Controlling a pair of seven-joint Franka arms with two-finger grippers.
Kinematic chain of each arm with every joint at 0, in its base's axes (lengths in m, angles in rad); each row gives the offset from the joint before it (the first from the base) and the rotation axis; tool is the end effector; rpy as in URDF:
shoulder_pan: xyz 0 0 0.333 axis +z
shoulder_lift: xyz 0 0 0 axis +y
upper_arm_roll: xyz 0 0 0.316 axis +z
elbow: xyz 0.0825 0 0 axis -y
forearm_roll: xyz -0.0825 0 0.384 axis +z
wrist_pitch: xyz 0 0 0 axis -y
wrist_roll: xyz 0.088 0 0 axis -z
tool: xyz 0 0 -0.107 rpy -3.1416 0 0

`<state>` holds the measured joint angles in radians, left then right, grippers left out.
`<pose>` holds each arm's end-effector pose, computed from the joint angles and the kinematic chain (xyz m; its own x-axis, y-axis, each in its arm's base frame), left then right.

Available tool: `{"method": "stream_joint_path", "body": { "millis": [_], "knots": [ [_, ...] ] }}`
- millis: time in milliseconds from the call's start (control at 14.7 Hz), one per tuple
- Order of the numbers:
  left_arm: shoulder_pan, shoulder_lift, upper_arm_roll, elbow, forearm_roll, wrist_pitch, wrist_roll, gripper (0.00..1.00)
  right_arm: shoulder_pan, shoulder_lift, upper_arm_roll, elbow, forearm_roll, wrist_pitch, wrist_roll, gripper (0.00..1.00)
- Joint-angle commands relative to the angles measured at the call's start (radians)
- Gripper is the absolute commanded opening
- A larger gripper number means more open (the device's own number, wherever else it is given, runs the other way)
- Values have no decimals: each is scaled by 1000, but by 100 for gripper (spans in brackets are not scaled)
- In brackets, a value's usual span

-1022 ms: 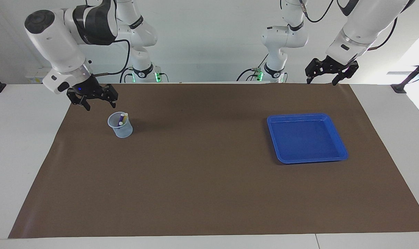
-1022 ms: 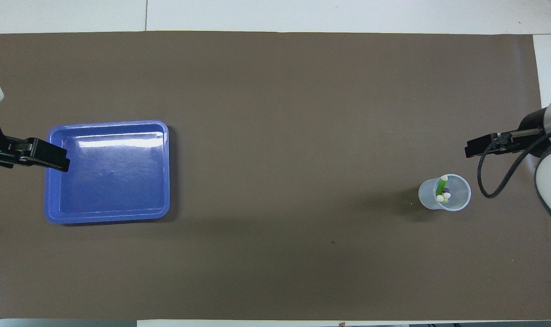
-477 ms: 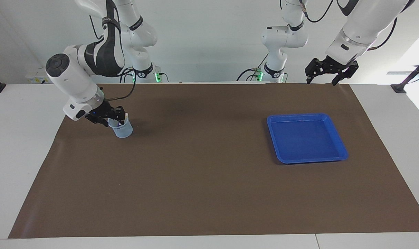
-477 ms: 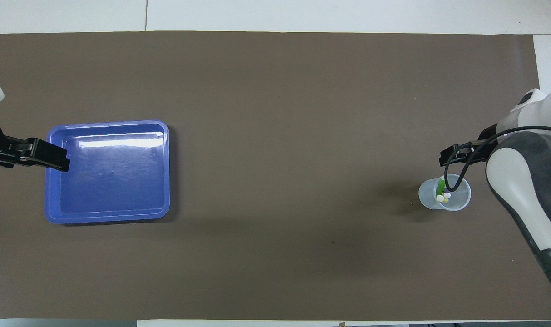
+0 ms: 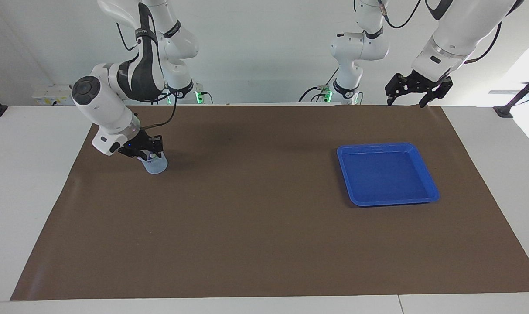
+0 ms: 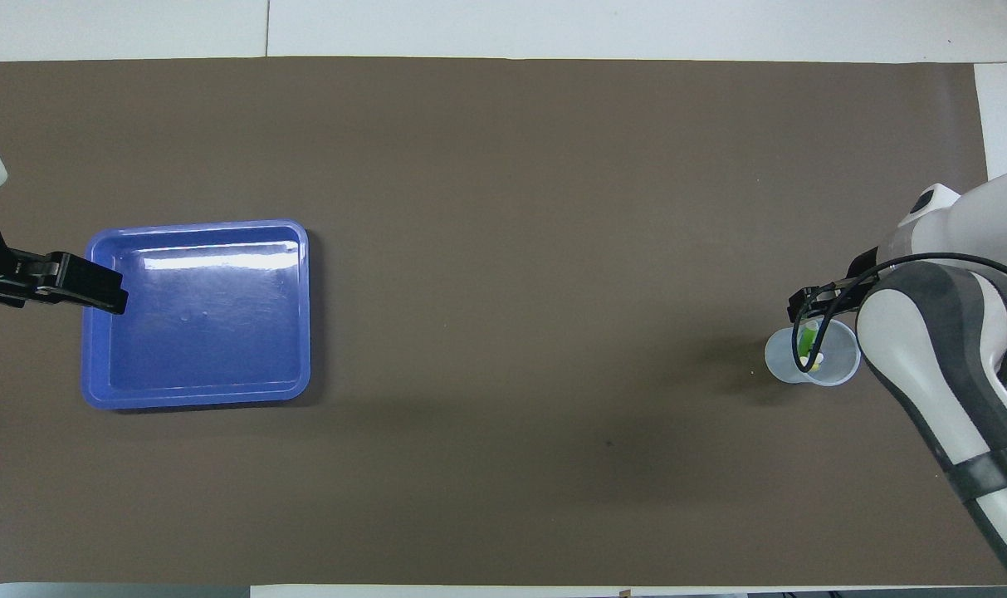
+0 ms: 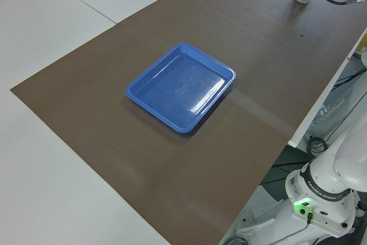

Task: Right arm passes pens to left for tray arrangement
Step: 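Reach the right gripper into the cup and grasp the green pen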

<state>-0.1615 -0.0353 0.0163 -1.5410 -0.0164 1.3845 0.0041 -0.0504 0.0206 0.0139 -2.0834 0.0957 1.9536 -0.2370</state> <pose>0.5178 -0.0776 0.6422 0.9812 -0.1508 -0.1208 -0.1498 -0.9886 0.0174 0.5326 -0.0131 0.4044 0.9783 0.1635 -0.1277 0.1490 -0.9820 -0.1158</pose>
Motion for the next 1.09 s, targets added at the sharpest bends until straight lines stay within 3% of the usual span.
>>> {"method": "stream_joint_path", "body": {
  "millis": [0,204,545,818,886,1022],
  "knots": [
    [3,-14,-4,-19,21,7,-7,100,-3,-41,0,-64,18,51,-31,48],
    [3,-14,-4,-19,21,5,-7,100,-2,-56,0,-110,18,105,-31,41],
    [3,-14,-4,-19,21,7,-7,100,-8,-65,-2,-138,18,125,-31,39],
    [3,-14,-4,-19,21,7,-6,100,-8,-70,-2,-141,18,120,-33,29],
    [3,-14,-2,-19,21,2,-6,100,-8,-70,-2,-141,18,120,-33,25],
    [3,-14,-2,-21,21,-4,-7,100,-8,-70,-2,-139,18,108,-31,0]
  ]
}}
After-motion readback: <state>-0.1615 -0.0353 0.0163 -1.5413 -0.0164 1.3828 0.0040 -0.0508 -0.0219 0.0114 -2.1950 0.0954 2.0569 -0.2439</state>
